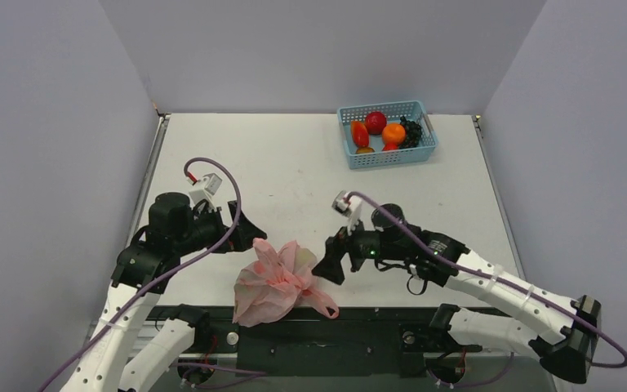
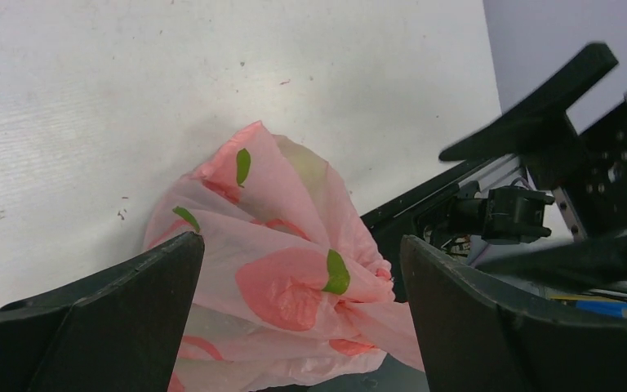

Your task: Take the fake fruits out of the plastic bag

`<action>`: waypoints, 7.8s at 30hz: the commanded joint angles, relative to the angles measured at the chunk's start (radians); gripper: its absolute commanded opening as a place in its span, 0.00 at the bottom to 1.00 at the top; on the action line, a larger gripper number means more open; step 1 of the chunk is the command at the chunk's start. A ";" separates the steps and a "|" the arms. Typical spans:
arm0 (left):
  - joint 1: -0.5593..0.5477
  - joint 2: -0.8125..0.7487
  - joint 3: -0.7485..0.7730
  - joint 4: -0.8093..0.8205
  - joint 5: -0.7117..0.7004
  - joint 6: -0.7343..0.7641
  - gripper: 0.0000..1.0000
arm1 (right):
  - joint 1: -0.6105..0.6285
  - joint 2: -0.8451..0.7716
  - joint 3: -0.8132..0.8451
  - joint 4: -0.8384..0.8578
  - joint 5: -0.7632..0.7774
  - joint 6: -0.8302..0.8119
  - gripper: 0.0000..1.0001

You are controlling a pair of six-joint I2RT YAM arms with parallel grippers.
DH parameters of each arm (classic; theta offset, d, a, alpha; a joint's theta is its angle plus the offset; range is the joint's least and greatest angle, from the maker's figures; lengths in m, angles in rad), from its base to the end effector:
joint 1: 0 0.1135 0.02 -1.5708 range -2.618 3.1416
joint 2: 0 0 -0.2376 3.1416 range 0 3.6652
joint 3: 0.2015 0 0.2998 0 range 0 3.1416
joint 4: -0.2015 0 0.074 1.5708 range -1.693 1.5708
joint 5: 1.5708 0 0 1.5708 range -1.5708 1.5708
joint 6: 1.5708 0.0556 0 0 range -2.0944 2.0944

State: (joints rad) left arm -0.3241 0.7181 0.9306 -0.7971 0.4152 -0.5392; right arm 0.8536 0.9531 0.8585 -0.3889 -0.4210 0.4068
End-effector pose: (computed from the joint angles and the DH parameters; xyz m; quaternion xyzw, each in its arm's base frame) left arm 0.2011 -0.0912 0.3215 0.0045 0.8674 -0.3587 0.3448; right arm 0.1741 0.2342 0.2812 -0.2908 0.7922 0.4426 0.3033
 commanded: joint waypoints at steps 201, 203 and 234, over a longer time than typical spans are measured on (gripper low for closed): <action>0.035 0.100 -0.178 0.287 -0.242 0.244 0.00 | -0.011 0.459 -0.565 1.997 0.390 0.754 0.00; 0.032 0.090 -0.179 0.286 -0.255 0.243 0.00 | -0.011 0.465 -0.622 2.002 0.505 0.791 0.00; -0.004 -0.054 0.118 0.034 -0.173 0.294 0.42 | -0.062 0.290 -0.572 1.429 0.457 0.697 0.00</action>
State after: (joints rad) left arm -0.3222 0.6788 0.9230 -0.6956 0.2005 -0.2787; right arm 0.8017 1.2957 0.2321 1.1423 0.0620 1.1645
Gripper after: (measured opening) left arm 0.411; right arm 0.006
